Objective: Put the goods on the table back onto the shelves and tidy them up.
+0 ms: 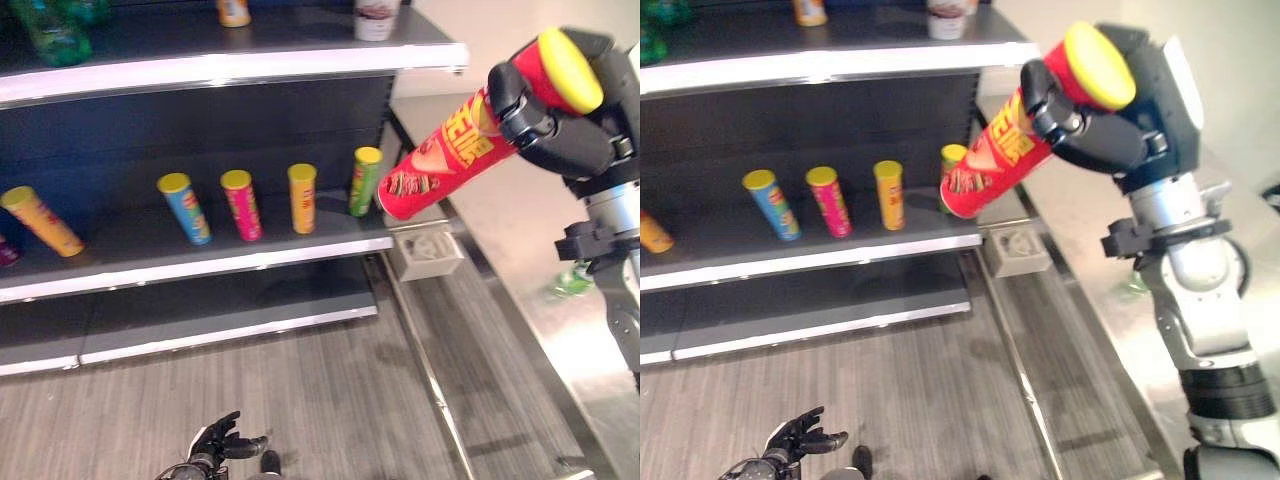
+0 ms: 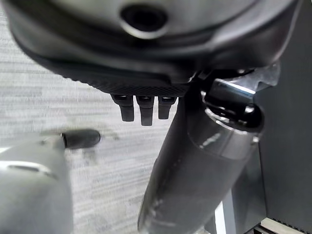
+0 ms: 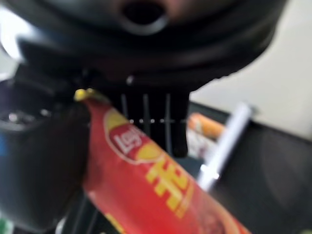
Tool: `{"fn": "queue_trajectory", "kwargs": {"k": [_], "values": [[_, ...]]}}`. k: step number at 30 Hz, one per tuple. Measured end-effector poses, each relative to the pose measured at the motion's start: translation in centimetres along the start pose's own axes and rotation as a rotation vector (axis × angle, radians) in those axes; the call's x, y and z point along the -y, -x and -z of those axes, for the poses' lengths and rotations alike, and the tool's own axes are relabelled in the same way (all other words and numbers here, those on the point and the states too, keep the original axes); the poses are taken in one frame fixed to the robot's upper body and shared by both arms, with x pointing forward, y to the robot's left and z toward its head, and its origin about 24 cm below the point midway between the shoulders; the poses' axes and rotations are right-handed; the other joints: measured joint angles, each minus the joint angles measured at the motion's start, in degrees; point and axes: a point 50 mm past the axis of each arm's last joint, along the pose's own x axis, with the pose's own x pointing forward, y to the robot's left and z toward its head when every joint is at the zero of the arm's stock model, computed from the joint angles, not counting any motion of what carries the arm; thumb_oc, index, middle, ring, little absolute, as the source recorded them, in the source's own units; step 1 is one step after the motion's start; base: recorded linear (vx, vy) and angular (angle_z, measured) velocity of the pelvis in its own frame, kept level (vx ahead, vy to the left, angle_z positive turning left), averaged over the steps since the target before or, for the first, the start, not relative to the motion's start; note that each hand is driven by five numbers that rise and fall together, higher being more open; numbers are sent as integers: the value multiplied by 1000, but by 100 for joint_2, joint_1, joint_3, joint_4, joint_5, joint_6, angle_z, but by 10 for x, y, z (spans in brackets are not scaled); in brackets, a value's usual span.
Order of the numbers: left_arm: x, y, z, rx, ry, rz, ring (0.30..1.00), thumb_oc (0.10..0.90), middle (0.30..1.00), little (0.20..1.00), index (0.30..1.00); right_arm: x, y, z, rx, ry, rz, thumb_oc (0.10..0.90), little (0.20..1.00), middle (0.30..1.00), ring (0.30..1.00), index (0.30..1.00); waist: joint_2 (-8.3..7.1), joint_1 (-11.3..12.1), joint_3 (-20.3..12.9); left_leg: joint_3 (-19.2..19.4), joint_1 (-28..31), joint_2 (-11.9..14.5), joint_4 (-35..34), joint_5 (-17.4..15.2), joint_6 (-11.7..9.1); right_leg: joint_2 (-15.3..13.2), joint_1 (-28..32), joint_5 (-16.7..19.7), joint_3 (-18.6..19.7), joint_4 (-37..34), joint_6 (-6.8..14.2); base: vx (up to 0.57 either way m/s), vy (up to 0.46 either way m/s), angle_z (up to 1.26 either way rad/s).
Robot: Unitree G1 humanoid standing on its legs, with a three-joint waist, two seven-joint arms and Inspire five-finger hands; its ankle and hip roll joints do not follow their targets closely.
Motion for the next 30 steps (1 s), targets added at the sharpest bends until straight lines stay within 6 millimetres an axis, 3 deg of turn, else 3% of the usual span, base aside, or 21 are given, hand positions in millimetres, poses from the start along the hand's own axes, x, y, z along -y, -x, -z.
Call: {"fn": "queue_trajectory", "kwargs": {"k": [2,4,5,6,7,8,9,10,13,14,15,16,20,23,26,27,29,30], "values": [[-1,1,4,-17,-21,-2,900,800,900,900,900,-12,6,15,-65,-4,-13,400,300,300,300,300,14,22,-2,-124,-29,-232,3,26,167,-327,-71,91,16,349,2,-87,357,46],[-3,3,9,-35,-50,-2,900,800,900,900,900,-23,7,23,-109,16,-70,400,300,300,300,300,49,9,-10,-172,24,-348,0,-12,278,-531,-150,72,-11,579,157,-50,263,17],[-7,3,9,-36,-53,-15,900,800,900,900,900,-28,8,25,-121,26,-102,400,300,300,300,300,76,58,-2,-179,20,-346,3,-45,343,-512,-213,-91,34,600,320,-136,284,7],[-13,3,5,-30,-74,-24,900,800,900,900,900,-31,10,25,-127,54,-126,400,300,300,300,300,6,88,15,-242,-119,-419,100,-77,402,-441,-206,169,207,579,277,-102,158,67],[-11,0,1,-29,-104,-17,900,800,900,900,900,-31,15,24,-142,112,-161,400,300,300,300,300,29,-100,34,-504,-174,-591,179,-64,462,-614,-172,43,484,975,303,-64,132,102],[-7,-1,0,-28,-110,-6,900,800,900,900,900,-32,16,23,-153,153,-191,400,300,300,300,300,182,-212,59,-681,-93,-507,158,-19,573,-669,-434,-134,1163,1426,362,20,71,98],[-5,-1,-2,-21,-123,3,900,800,900,900,900,-34,17,24,-160,173,-210,400,300,300,300,300,258,-225,66,-735,-36,-471,92,5,591,-618,-586,-406,1710,1526,591,69,50,40],[-11,-1,-4,-15,-135,-9,900,800,900,900,900,-41,17,21,-146,189,-246,400,300,300,300,300,308,-225,73,-756,-8,-419,56,19,598,-403,-830,-628,2577,969,867,41,17,8],[-23,1,-5,-15,-146,-41,900,800,900,900,900,-51,16,14,-97,171,-260,400,300,300,300,300,100,-282,114,-893,51,-443,-49,2,657,-60,-1105,-399,2682,127,691,48,1,22],[-25,2,-3,-20,-140,-48,900,800,900,900,900,-55,15,10,-79,175,-279,400,300,300,300,300,-104,-330,109,-966,60,-556,-79,-12,662,29,-1141,-230,2634,-156,595,93,-23,63],[-26,2,-2,-24,-132,-54,900,800,900,900,900,-59,15,11,-74,167,-288,400,300,300,300,300,-224,-368,78,-1068,75,-628,-79,-59,595,131,-1082,-207,2869,-212,545,70,-23,73],[-23,2,2,-38,-126,-49,900,800,900,900,900,-62,16,12,-79,164,-301,400,300,300,300,300,-252,-430,51,-1115,113,-621,-82,-65,585,158,-1003,-64,3072,-210,545,42,-52,57],[-5,4,17,-72,-96,-10,900,800,900,900,900,-77,12,15,-76,172,-372,400,300,300,300,300,-240,-338,27,-1099,149,-272,-51,-68,241,483,-967,210,2965,-222,361,65,-114,15],[1,5,21,-81,-70,-2,900,800,900,900,900,-85,12,18,-79,144,-400,400,300,300,300,300,-243,-308,31,-1165,145,-47,-48,-47,59,694,-927,196,2891,-213,200,68,-179,10],[2,0,6,-40,-62,-5,900,800,900,900,900,-82,13,27,-126,163,-405,400,300,300,300,300,-275,-321,46,-1436,18,107,193,-120,-158,857,-767,54,2564,-212,42,37,-241,52],[5,-1,2,-23,-47,0,900,800,900,900,900,-82,13,27,-124,160,-399,400,300,300,300,300,-254,-234,79,-1449,-115,117,388,-129,-239,952,-751,-19,2450,-197,-7,-38,-207,39],[3,-5,-27,82,-18,-16,900,800,900,900,900,-79,13,33,-133,124,-326,400,300,300,300,300,-427,-106,368,-1455,-966,101,1888,-242,-517,1001,-756,-264,2090,-26,-300,-17,-76,59],[6,-7,-38,118,5,-6,900,800,900,900,900,-76,12,33,-134,130,-316,400,300,300,300,300,-469,-8,486,-1630,-1207,103,2336,-255,-632,945,-758,-258,2092,-54,-357,94,80,32]]}}
